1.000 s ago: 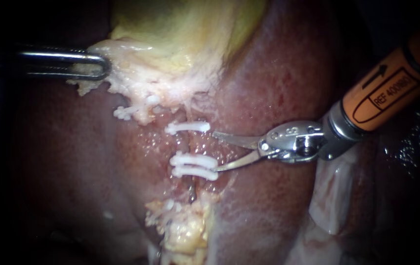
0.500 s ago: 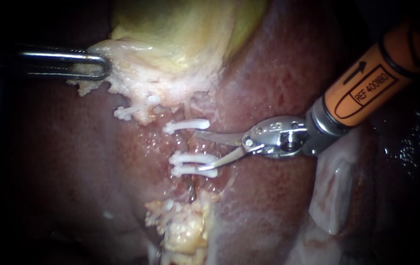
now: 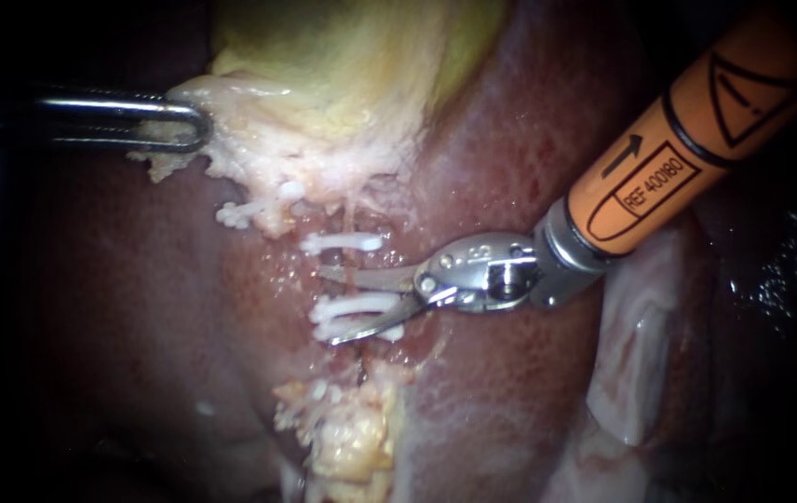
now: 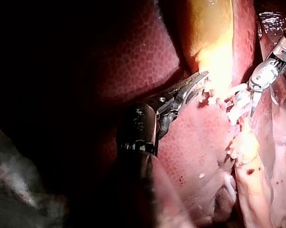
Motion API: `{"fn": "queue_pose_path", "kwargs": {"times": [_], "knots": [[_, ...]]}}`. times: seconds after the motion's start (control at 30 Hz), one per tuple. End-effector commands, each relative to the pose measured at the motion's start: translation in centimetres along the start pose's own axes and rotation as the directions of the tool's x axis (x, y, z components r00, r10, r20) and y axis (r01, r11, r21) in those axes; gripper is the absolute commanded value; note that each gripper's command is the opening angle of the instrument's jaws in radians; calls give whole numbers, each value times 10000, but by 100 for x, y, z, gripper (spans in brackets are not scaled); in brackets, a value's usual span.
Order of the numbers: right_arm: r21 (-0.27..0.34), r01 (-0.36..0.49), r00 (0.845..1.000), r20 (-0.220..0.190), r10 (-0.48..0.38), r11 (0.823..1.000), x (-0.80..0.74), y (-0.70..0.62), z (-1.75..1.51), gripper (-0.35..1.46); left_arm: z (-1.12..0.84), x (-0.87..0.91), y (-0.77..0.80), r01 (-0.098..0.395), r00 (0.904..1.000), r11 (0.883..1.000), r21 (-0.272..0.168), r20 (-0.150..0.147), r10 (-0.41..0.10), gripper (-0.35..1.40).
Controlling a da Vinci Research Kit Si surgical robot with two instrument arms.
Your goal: Go to the cutting position right tube
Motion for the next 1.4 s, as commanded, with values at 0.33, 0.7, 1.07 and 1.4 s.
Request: {"fn": "queue_pose_path", "kwargs": {"times": [0.33,0.7,1.07,1.4], "knots": [[71,-311,9976,-620,315,9995,9,1,17,126,1,0,0,4,10000,10000,9,-1,-4,-35],[92,-801,9940,-740,806,9967,19,-1,28,126,3,1,0,7,10000,10000,17,-4,-7,-35],[349,-1128,9902,-791,1153,9930,54,-31,25,126,2,1,0,5,10000,10000,14,-3,-5,-35],[340,-1160,9896,-820,1184,9927,63,-38,24,126,3,0,0,3,10000,10000,-10,5,-3,-35]]}}
